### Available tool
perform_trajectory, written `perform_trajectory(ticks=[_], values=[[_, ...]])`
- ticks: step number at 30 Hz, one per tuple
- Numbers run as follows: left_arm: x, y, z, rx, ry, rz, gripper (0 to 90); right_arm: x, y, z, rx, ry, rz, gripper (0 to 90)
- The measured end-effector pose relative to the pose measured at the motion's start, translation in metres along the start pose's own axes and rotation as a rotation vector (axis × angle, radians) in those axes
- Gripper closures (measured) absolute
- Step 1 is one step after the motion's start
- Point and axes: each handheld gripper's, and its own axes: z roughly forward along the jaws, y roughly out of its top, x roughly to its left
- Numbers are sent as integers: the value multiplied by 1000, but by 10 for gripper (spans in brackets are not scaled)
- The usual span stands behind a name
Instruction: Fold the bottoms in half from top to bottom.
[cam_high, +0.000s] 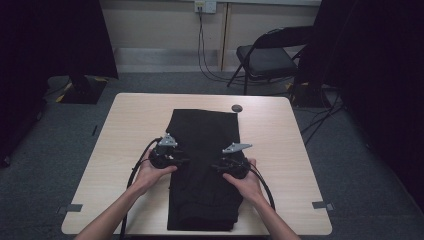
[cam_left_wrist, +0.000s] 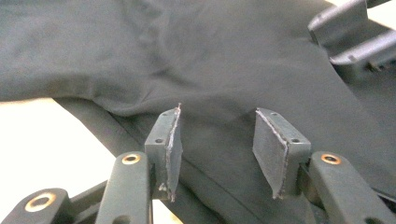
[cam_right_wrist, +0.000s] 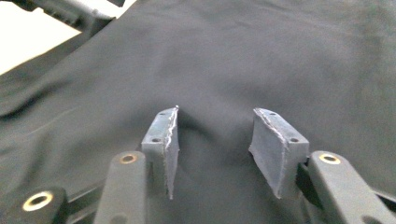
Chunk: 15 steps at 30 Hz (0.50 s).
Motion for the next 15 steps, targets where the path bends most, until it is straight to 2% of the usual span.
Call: perform_trajectory(ticks=[1, 2, 3, 5, 7, 8, 10, 15], values=[[-1, -2, 3, 13, 5, 2, 521, -1, 1, 7, 7, 8, 7, 498], [-2, -4, 5, 36, 7, 22, 521, -2, 1, 12, 13, 4, 9, 486], [-2, -4, 5, 36, 7, 22, 521, -2, 1, 12, 13, 4, 9, 486], [-9, -7, 6, 48, 36, 55, 518, 0, -1, 14, 12, -2, 0, 458], [-10, -8, 6, 48, 36, 51, 517, 1, -2, 14, 19, -7, -18, 456], [-13, -11, 4, 45, 22, 49, 517, 7, -4, 10, 40, -19, -67, 451], [-19, -15, 0, 55, -1, 66, 517, 11, -9, 6, 49, -15, -98, 447], [-39, -22, -10, 92, -35, 87, 508, 22, -23, -7, 43, 23, -93, 426]])
